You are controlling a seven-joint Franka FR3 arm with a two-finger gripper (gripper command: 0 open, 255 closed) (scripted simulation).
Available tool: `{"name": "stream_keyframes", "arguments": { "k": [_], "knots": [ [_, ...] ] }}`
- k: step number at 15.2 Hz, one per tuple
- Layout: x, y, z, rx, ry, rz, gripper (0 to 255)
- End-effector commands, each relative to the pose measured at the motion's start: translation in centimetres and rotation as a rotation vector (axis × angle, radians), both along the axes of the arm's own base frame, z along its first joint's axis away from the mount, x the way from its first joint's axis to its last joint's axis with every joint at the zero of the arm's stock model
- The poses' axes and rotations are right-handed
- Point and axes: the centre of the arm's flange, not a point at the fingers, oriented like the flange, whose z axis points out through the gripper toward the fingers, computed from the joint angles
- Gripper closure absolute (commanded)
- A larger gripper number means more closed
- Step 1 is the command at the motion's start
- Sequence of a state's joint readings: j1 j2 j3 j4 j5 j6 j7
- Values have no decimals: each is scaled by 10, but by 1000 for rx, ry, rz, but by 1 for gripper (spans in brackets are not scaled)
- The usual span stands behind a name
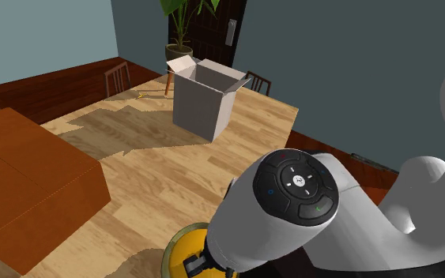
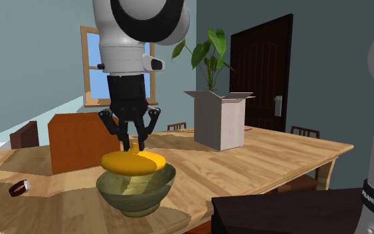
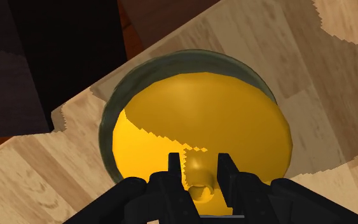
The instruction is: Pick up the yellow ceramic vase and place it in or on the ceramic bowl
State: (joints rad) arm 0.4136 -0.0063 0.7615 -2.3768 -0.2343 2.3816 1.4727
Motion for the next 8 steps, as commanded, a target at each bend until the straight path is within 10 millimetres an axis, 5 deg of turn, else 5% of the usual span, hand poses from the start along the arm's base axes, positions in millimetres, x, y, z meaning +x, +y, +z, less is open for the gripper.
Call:
{"name": "stream_keyframes", "arguments": {
  "k": [1,5,6,8],
  "knots": [
    [0,0,-1,0,0,0,255],
    [0,0,-1,0,0,0,255],
    [0,0,-1,0,0,0,0],
    [0,0,-1,0,0,0,0]
  ]
}}
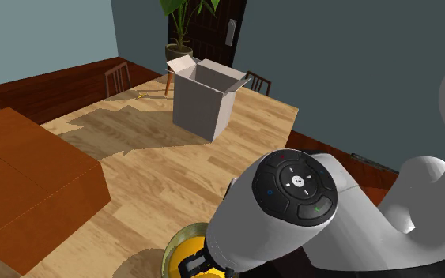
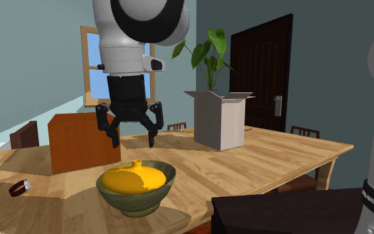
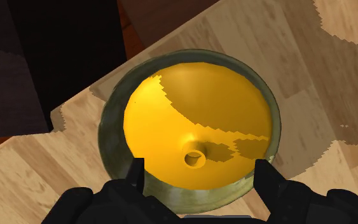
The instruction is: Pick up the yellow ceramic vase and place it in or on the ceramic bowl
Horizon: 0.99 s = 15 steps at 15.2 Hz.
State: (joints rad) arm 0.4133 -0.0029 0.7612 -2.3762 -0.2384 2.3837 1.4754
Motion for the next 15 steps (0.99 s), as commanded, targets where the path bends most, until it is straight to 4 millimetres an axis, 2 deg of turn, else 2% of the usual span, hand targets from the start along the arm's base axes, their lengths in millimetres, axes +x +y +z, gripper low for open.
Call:
{"name": "stream_keyframes", "arguments": {
  "k": [1,3,7,15],
  "knots": [
    [0,0,0,0,0,0,0],
    [0,0,0,0,0,0,0],
    [-8,2,49,0,0,0,0],
    [-8,2,49,0,0,0,0]
  ]
}}
